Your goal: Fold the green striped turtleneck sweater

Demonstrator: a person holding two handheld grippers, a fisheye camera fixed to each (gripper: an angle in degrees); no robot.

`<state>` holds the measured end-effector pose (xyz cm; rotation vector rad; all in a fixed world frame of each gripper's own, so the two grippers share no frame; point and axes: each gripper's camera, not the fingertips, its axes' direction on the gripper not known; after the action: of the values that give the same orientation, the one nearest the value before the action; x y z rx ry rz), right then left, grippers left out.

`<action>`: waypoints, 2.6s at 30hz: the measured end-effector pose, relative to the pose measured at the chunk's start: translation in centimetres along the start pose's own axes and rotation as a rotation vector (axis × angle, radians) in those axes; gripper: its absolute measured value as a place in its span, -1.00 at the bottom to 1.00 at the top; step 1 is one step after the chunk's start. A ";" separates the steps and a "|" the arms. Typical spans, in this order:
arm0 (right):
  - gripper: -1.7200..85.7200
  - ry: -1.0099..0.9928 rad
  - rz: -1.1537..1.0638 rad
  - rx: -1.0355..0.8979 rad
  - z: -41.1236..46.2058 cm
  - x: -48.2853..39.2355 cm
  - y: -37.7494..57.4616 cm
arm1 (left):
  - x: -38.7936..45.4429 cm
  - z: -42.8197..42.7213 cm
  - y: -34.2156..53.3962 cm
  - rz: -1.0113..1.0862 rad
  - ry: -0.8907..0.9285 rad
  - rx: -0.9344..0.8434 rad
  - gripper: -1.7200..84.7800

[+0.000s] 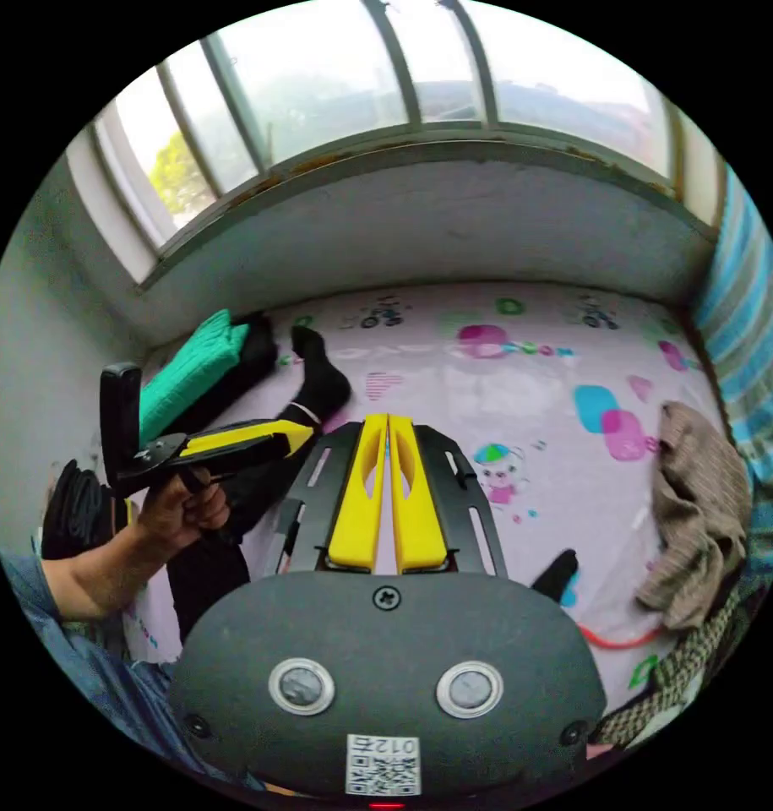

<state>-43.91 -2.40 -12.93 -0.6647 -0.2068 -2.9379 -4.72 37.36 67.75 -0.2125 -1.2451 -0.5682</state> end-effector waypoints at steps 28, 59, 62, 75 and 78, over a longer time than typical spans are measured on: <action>-0.75 0.805 0.668 -0.145 -38.9 44.6 63.4 | 48.2 36.3 -4.4 0.880 0.517 -0.402 -0.82; -0.97 -0.404 -0.230 0.317 -12.7 39.1 39.7 | 31.4 12.7 -17.7 0.825 0.150 -0.014 -0.96; -0.97 -0.462 -0.302 0.257 -6.1 35.0 34.1 | 25.4 9.6 -18.7 0.710 0.044 -0.010 -0.96; -0.91 -0.673 0.092 -0.382 35.4 27.0 31.8 | -3.7 13.8 -9.2 -0.053 -0.023 -0.551 -0.94; -0.87 -0.581 0.067 -0.548 40.0 26.0 31.6 | -5.7 11.9 -8.6 -0.123 -0.008 -0.503 -0.94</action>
<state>-45.75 -29.42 37.47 -1.5477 0.5803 -2.6486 -20.25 37.10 65.00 -0.5610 -1.1100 -0.9850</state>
